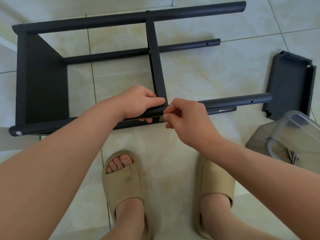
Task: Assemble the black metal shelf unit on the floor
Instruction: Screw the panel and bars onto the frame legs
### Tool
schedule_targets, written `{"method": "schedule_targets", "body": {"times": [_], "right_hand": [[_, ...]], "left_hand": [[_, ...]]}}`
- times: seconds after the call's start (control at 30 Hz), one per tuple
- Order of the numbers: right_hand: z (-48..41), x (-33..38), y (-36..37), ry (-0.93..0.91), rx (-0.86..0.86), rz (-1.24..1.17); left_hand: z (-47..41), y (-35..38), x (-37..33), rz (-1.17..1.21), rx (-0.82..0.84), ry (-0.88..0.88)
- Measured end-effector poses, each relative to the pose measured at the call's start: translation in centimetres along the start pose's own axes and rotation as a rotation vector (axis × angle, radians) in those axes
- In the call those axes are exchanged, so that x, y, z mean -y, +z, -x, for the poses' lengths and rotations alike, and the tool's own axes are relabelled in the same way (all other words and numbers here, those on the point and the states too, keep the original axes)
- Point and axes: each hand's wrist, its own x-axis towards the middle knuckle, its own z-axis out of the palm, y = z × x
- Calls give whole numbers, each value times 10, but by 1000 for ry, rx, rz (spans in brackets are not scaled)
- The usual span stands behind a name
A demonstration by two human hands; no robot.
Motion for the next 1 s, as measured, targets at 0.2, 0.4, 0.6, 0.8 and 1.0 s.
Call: {"method": "schedule_targets", "body": {"times": [0.2,0.4,0.6,0.8,1.0], "right_hand": [[-2,3,0,-10,-13,118],[-4,7,-1,13,1,148],[0,7,2,161,1,-148],[0,6,3,75,-2,-4],[-2,4,2,98,-4,-41]], "left_hand": [[0,0,-1,11,4,-4],[1,0,-1,23,10,-9],[0,-3,-1,4,34,-15],[-1,-5,2,-31,51,-9],[-2,-6,4,-36,58,-6]]}}
